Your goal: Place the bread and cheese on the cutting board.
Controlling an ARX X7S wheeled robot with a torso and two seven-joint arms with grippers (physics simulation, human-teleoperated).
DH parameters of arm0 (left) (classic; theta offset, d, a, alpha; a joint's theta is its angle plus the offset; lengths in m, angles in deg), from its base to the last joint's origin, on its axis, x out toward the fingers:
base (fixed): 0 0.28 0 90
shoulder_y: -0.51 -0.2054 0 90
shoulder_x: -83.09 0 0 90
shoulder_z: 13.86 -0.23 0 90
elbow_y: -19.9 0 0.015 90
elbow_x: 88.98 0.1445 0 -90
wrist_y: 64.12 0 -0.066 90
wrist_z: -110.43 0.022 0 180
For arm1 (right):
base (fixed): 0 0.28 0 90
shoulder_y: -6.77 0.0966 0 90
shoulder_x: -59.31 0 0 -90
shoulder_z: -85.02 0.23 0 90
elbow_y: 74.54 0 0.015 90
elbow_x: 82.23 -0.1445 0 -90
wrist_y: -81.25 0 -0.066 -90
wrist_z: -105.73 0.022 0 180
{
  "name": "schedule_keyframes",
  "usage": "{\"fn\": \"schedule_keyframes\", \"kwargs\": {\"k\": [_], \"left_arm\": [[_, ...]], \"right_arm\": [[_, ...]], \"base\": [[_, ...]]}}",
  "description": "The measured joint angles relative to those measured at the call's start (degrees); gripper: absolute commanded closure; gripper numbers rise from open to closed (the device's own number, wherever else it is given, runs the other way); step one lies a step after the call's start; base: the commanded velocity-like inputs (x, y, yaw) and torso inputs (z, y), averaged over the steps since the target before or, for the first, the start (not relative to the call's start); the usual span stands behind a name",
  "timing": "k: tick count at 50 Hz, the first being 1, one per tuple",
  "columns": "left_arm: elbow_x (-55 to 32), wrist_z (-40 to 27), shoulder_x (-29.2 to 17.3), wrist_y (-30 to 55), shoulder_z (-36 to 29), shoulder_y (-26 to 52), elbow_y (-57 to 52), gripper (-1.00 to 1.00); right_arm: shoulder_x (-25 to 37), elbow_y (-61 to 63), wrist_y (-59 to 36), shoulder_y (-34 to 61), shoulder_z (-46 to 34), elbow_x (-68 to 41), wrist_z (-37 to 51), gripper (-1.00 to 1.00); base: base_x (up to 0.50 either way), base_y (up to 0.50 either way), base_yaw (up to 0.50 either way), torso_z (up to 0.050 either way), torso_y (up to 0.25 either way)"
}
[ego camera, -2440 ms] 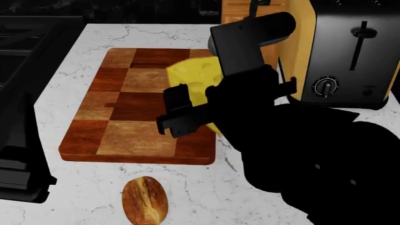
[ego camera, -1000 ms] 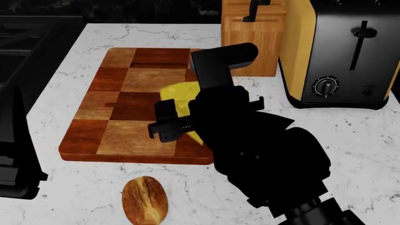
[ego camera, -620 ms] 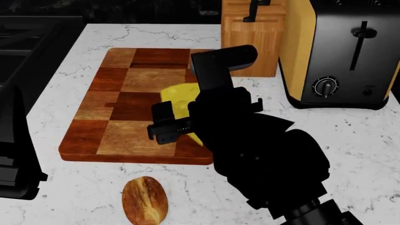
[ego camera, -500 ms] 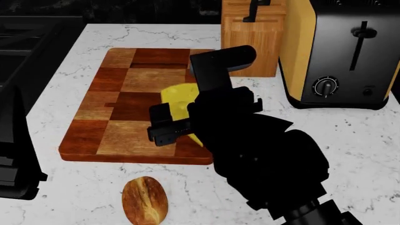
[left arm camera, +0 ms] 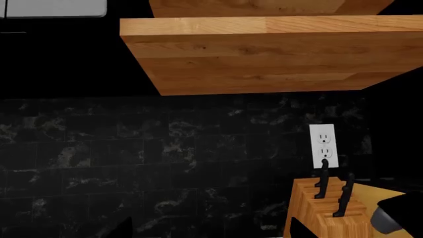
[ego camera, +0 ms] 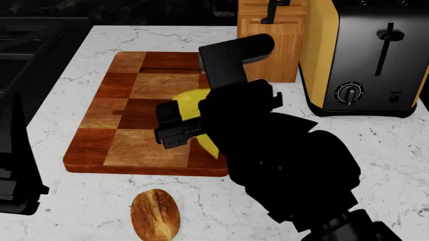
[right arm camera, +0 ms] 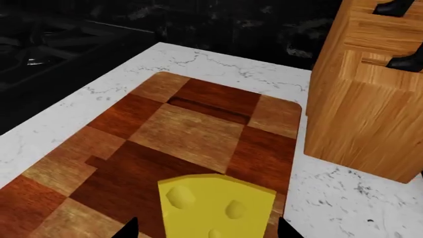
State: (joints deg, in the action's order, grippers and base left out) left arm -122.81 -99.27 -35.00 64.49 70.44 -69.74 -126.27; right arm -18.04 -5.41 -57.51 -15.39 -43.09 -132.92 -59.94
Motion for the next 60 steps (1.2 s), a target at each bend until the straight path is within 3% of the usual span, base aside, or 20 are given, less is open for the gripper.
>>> {"fn": "schedule_keyframes", "kwargs": {"k": [20,30,36,47,60], "left_arm": [[-2.95,-1.70,-1.02,0.65,0.38,0.51,-1.88,-1.00],[-20.68,-14.74,-10.17,-0.96,-6.52,10.07,-3.45,-1.00],[-34.11,-21.43,-13.03,0.49,-11.87,18.98,-3.18,-1.00],[-51.84,-28.85,-13.55,3.69,-19.91,29.55,2.07,-1.00],[-59.26,-31.93,-10.65,5.95,-26.10,33.44,8.20,-1.00]], "right_arm": [[4.21,13.41,-5.45,2.68,2.12,-2.57,7.36,-1.00],[9.26,26.11,-9.33,0.81,7.42,-7.97,14.41,-1.00],[12.40,32.62,-10.99,-1.12,11.11,-11.59,18.42,-1.00],[17.38,42.06,-13.76,-4.23,16.65,-17.80,25.04,-1.00],[23.16,51.49,-13.88,-10.37,23.28,-24.06,31.16,-1.00]], "base": [[0.00,0.00,0.00,0.000,0.000],[0.00,0.00,0.00,0.000,0.000],[0.00,0.00,0.00,0.000,0.000],[0.00,0.00,0.00,0.000,0.000],[0.00,0.00,0.00,0.000,0.000]]}}
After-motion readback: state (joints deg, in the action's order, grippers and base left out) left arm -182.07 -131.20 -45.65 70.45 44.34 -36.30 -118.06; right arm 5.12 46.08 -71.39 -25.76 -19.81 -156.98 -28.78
